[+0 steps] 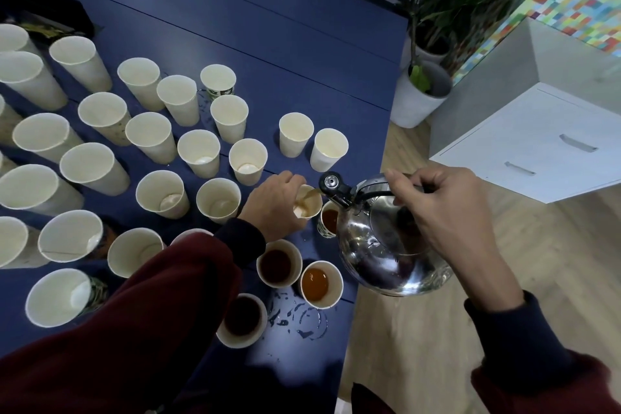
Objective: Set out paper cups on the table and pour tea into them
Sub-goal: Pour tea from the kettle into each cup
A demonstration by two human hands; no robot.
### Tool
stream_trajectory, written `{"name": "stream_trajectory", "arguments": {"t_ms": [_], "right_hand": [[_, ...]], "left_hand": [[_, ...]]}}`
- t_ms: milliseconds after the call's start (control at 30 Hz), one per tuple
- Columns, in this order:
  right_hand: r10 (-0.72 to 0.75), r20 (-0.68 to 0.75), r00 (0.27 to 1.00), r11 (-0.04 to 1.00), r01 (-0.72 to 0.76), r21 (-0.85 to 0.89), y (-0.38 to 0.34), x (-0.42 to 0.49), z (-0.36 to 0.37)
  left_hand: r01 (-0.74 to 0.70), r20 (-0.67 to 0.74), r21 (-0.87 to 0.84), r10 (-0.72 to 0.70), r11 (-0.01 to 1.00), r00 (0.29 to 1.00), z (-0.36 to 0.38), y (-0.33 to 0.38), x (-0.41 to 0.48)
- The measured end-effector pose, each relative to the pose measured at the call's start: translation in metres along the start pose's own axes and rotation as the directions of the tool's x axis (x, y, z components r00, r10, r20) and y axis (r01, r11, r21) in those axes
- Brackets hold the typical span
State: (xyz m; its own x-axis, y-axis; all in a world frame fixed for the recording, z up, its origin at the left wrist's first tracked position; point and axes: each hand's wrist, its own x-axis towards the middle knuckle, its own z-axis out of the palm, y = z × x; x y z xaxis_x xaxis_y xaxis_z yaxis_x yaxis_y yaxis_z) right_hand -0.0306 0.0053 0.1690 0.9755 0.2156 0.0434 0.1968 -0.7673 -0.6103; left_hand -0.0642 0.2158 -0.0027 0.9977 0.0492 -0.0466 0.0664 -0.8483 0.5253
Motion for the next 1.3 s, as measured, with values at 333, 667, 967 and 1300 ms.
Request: {"name": "stream_trajectory", "arguments": {"t_ms": [333, 667, 967, 1300], "right_hand": [[0.019, 0.010, 1.000, 1.000, -0.020, 0.014, 0.003, 0.000, 0.000], [0.022, 0.003, 1.000, 0.998, -0.023, 0.057, 0.004, -0.001, 0.000], [0.077, -0.142, 0.987, 0.960, -0.035, 0.279, 0.002, 0.007, -0.012], [0.056, -0.248, 0.967, 0.974, 0.002, 0.227, 0.002, 0.050, -0.015]], "left_hand": [[-0.021, -0.022, 0.035, 0.021, 0.999, 1.000, 0.014, -0.006, 0.000], [-0.018, -0.005, 0.045, 0.018, 0.999, 1.000, 0.008, -0.004, -0.002], [-0.042, -0.010, 0.026, 0.042, 0.999, 0.999, -0.008, 0.004, -0.003], [-0.034, -0.078, 0.102, 0.042, 0.994, 0.996, -0.050, 0.013, 0.077]]}}
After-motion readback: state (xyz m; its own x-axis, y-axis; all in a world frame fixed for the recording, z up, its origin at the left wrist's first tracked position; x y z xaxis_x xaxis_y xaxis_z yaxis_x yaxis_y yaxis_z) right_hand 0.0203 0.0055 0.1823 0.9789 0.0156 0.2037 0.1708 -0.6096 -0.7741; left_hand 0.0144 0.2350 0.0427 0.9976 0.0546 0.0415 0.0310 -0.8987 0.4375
